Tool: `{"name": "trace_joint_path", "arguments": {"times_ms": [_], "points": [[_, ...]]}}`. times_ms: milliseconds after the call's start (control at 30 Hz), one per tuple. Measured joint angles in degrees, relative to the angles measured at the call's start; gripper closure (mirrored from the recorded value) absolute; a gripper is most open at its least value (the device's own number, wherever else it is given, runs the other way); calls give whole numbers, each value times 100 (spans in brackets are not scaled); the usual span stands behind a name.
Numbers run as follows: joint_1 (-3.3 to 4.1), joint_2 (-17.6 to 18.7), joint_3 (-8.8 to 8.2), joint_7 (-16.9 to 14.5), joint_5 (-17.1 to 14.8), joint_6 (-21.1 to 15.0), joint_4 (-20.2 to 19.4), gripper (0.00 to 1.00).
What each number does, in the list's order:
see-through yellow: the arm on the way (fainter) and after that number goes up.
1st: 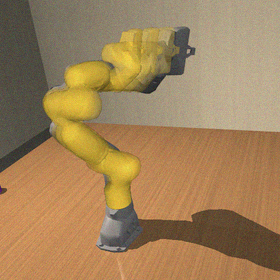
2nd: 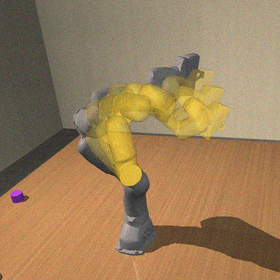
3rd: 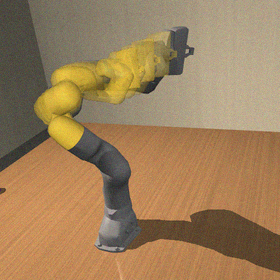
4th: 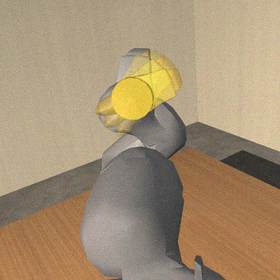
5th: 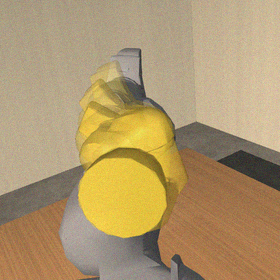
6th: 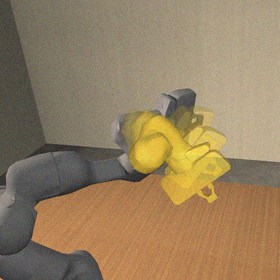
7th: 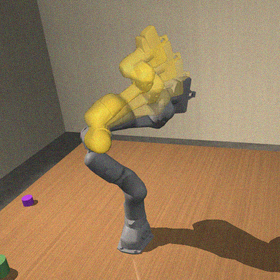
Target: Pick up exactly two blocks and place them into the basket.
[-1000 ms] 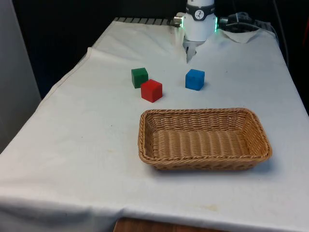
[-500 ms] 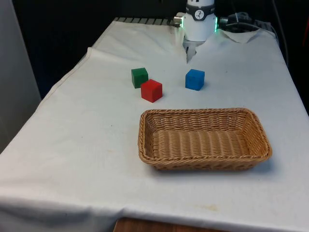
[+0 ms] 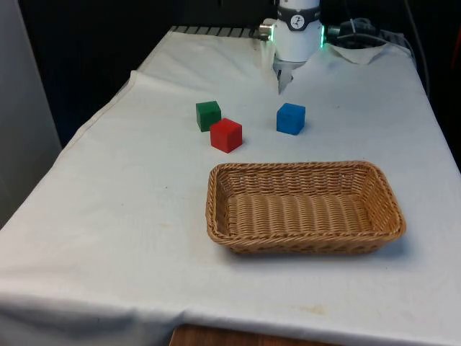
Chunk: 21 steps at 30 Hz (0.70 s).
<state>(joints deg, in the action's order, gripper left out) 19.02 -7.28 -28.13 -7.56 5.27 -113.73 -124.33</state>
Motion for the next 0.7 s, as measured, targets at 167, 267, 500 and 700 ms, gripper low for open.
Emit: {"name": "trace_joint_path", "arguments": {"times_ms": [167,267,500,700], "points": [[-29,-160,-74,-23,132,-212,-321,0],[-46,-275,-132,-34,218,-384,-567,0],[-86,-510,-258,-57,384,-779,-1094,0],[-109,-607,-390,-155,447,-1066,-1409,0]]}}
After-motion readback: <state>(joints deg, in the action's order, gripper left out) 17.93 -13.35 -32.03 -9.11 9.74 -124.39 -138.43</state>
